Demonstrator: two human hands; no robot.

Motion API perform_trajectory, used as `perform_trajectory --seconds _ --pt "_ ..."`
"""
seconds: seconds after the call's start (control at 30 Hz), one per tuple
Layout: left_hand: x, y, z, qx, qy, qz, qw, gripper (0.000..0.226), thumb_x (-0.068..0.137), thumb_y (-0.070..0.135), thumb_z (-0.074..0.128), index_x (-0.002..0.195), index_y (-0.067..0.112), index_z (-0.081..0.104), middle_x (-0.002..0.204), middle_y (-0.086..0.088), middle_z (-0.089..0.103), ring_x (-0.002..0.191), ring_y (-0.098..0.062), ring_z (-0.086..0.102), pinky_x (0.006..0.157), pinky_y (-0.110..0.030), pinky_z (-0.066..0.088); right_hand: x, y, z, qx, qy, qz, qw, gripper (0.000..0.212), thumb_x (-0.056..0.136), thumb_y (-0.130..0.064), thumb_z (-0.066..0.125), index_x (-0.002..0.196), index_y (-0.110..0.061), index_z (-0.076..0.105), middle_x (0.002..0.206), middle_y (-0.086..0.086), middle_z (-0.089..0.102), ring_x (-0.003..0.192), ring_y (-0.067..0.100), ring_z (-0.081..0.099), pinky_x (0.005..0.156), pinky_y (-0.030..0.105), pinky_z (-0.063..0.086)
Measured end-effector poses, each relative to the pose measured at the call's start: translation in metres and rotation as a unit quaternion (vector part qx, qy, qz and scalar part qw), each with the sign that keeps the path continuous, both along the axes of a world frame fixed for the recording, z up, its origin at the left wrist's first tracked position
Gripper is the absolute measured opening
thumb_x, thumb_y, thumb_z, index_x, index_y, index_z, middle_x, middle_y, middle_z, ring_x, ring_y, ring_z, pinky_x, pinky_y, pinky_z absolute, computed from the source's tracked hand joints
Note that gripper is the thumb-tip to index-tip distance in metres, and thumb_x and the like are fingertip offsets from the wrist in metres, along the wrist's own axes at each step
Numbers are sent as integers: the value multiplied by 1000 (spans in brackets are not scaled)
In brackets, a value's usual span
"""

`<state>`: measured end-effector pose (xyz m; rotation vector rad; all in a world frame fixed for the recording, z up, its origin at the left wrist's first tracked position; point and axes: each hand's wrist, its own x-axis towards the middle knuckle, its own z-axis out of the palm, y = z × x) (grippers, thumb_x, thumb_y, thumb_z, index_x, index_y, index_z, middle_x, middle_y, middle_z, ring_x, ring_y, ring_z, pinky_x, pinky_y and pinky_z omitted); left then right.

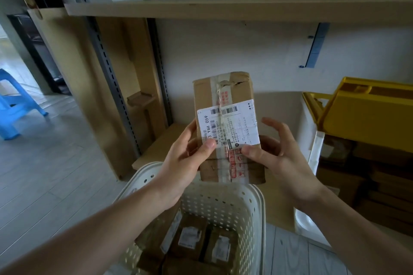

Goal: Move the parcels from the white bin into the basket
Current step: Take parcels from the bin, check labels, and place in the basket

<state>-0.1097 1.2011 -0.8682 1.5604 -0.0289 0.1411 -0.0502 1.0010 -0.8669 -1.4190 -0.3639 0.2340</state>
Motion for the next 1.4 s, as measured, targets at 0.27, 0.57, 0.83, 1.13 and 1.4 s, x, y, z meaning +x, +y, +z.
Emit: perform_trajectory --seconds 0.27,0.57,0.83,1.13,1.4 --pt "2 10 -6 33 17 -61 997 86 82 16 77 151 42 34 132 5 67 123 -18 63 92 -31 58 3 -1 1 41 -12 -27 999 105 78 -17 84 155 -49 20 114 3 75 113 21 72 97 52 59" --pt "4 24 3 -61 -20 103 993 86 78 21 82 147 40 34 119 -2 72 112 -23 71 99 -57 53 2 -6 -2 17 -50 -33 998 79 78 -24 84 140 -40 38 116 -9 74 114 15 69 91 44 57" --pt "-1 22 8 11 -58 201 978 42 77 44 72 112 24 62 107 1 74 103 -21 72 94 -54 58 10 -12 -4 33 14 -100 994 31 81 -32 81 101 -21 60 110 6 76 110 30 71 95 49 55" --pt "-3 24 9 54 -98 148 983 57 79 29 71 128 11 47 114 -3 74 105 -21 74 88 -39 62 12 -24 -1 37 -3 -58 998 70 72 -25 75 138 -24 52 116 9 77 111 27 73 102 51 53" --pt "-8 32 13 47 -80 126 988 58 83 25 70 133 9 45 116 -8 72 106 -23 73 85 -33 61 12 -19 -5 4 -6 -10 1000 78 75 -29 77 146 -31 44 119 5 76 113 27 72 96 55 56"
